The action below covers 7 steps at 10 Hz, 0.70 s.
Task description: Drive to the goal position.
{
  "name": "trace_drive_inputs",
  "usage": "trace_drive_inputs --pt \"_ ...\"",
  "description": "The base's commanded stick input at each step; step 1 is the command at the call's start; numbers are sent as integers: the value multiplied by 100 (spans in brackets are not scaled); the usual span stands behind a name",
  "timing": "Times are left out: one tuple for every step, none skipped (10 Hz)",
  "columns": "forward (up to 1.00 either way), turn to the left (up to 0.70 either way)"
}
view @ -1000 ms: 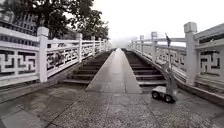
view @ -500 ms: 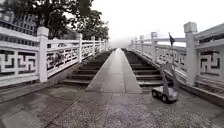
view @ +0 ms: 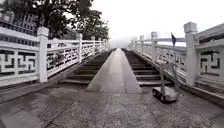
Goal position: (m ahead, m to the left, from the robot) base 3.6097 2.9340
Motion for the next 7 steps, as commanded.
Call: trace_drive_inputs --pt "3 1" --pt "3 1" --pt "3 1" --pt "3 1" --pt "3 1" --pt "3 1" --pt "3 1"
